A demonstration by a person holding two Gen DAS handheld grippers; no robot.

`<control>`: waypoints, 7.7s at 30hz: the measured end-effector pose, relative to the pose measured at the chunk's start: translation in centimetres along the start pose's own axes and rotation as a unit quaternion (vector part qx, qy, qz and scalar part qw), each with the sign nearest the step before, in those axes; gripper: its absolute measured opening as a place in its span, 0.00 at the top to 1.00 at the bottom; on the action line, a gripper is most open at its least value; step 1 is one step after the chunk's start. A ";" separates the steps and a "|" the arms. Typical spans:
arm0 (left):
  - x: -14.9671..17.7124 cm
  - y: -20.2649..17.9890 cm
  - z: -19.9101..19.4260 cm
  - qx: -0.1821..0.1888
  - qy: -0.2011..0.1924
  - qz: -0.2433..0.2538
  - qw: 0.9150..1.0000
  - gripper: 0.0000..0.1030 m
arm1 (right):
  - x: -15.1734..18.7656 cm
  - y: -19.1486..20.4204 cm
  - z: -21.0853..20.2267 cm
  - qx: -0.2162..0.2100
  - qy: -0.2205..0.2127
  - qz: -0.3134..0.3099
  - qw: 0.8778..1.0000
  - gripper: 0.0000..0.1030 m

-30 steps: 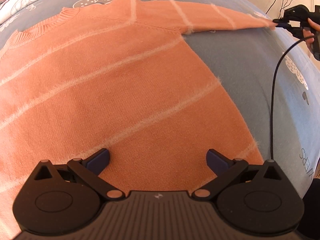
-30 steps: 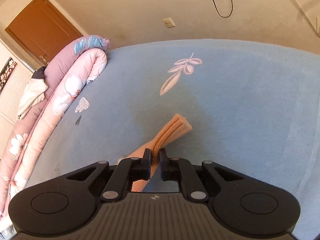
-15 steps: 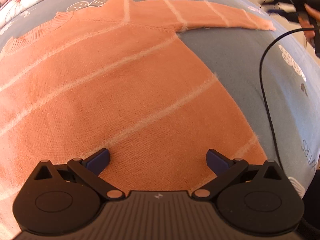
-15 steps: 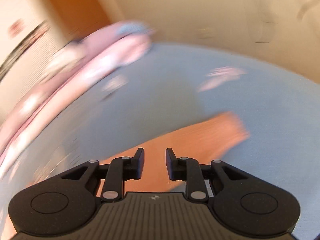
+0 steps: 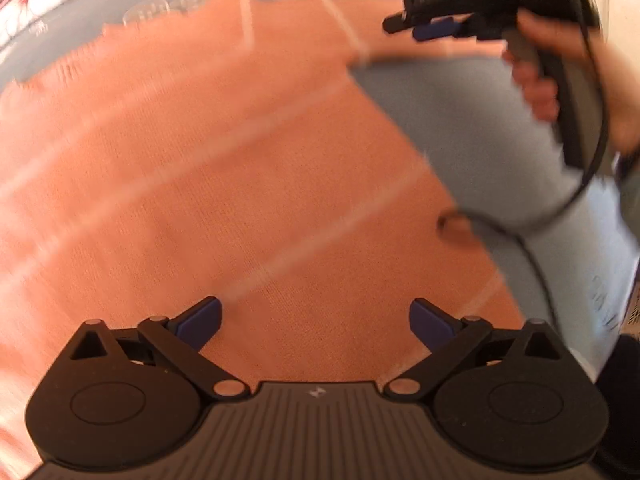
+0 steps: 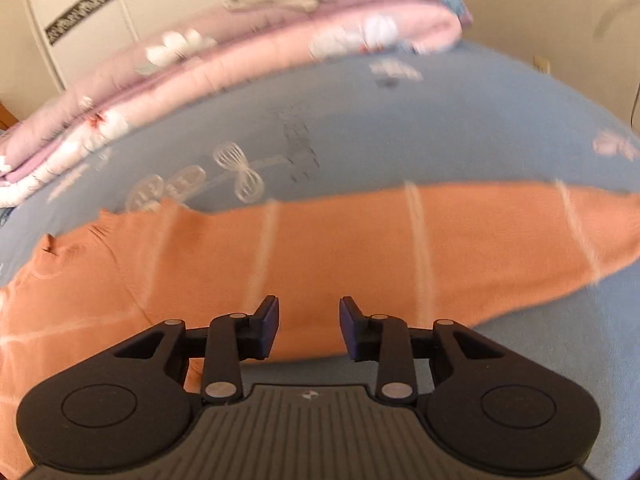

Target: Fold clothes

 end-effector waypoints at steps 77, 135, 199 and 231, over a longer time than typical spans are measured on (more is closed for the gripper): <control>-16.4 26.2 10.2 -0.238 -0.049 -0.113 0.963 0.07 | -7.7 1.3 8.6 -0.029 0.116 -0.296 0.948 0.79; -16.8 21.6 11.4 -0.172 -0.046 -0.069 0.982 0.04 | -10.7 -31.5 -6.3 0.155 -0.027 0.147 0.977 0.61; -5.0 8.6 2.2 -0.106 -0.058 -0.059 0.991 0.04 | -8.7 -21.8 -0.9 0.167 -0.016 0.085 0.982 0.75; -3.4 36.6 4.6 -0.118 -0.162 -0.165 0.966 0.05 | -2.0 24.7 19.8 -0.176 0.130 -0.035 0.975 0.84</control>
Point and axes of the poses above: each gripper's, at about its wrist camera, not at the fingertips, and z roughly the way its jaws point, y to its left, x to its underside, the point moved 10 cm from there along z, roughly the way its jaws point, and after that the axes turned 15 degrees about z, right-handed, at the moved point
